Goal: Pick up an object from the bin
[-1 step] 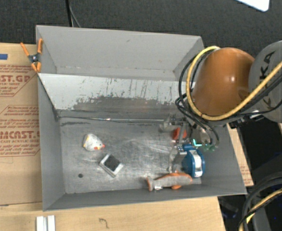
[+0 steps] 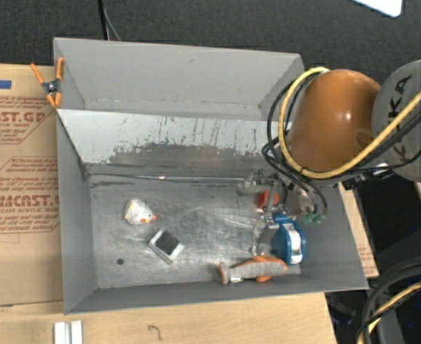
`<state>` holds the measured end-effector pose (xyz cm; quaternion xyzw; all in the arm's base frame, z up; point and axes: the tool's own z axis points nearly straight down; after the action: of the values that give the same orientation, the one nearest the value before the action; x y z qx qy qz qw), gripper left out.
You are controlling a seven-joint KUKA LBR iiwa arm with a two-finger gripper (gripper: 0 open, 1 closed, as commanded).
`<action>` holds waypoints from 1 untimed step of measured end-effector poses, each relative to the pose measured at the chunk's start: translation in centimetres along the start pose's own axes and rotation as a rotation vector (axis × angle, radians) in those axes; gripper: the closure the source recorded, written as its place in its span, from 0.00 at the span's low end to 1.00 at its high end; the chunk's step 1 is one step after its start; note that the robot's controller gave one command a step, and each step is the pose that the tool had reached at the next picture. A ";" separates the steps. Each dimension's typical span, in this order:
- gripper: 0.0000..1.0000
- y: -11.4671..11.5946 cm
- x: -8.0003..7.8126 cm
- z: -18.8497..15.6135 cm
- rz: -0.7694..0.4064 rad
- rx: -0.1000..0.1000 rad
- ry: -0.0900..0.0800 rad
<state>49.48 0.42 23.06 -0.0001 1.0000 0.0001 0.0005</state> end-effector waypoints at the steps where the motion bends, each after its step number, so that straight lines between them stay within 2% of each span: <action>1: 0.00 0.2 0.1 3.0 -0.096 0.000 -0.005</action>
Offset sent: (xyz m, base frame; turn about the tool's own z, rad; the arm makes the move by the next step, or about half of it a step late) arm -0.0044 -0.0181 -0.1532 -0.6348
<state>49.42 0.62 20.09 -0.0480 0.9988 -0.0001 0.0029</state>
